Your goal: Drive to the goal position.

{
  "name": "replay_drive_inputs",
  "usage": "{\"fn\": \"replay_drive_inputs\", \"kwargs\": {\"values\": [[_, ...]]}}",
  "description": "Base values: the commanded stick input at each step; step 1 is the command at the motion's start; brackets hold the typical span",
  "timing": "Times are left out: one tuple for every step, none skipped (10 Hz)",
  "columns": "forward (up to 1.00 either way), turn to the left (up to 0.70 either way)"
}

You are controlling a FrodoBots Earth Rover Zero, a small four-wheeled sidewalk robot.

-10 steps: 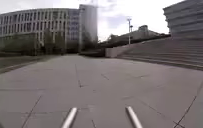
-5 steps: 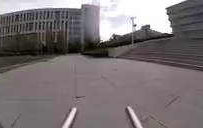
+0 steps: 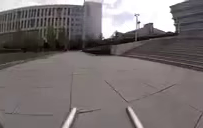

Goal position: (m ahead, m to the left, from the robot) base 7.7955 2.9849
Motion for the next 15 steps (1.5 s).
{"fn": "replay_drive_inputs", "kwargs": {"values": [[1.00,0.00],[1.00,0.00],[1.00,0.00],[1.00,0.00],[1.00,0.00],[1.00,0.00],[1.00,0.00],[1.00,0.00],[1.00,0.00],[1.00,0.00],[1.00,0.00],[1.00,0.00],[1.00,0.00],[1.00,0.00],[1.00,0.00]]}}
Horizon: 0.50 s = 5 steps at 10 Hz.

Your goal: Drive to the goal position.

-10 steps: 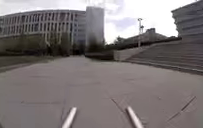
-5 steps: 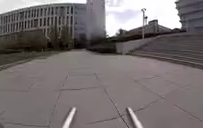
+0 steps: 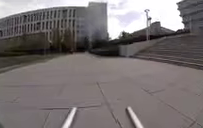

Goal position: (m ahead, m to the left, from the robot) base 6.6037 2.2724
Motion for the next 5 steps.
{"fn": "replay_drive_inputs", "kwargs": {"values": [[1.00,0.00],[1.00,0.00],[1.00,0.00],[1.00,0.00],[1.00,0.00]]}}
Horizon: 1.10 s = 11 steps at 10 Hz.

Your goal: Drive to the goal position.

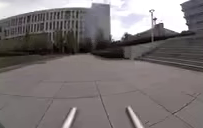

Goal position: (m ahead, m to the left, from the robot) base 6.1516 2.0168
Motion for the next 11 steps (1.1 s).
{"fn": "replay_drive_inputs", "kwargs": {"values": [[1.00,0.00],[1.00,0.00],[1.00,0.00],[1.00,0.00],[1.00,0.00],[1.00,0.00],[1.00,0.00],[1.00,0.00],[1.00,0.00],[1.00,0.00],[1.00,0.00]]}}
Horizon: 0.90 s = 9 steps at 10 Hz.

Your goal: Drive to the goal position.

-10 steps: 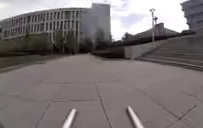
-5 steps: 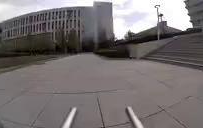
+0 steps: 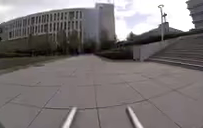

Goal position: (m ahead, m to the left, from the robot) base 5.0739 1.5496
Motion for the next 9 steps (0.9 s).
{"fn": "replay_drive_inputs", "kwargs": {"values": [[1.00,0.00],[1.00,0.00],[1.00,0.00],[1.00,0.00],[1.00,0.00],[1.00,0.00],[1.00,0.00],[1.00,-0.19],[1.00,-0.27]]}}
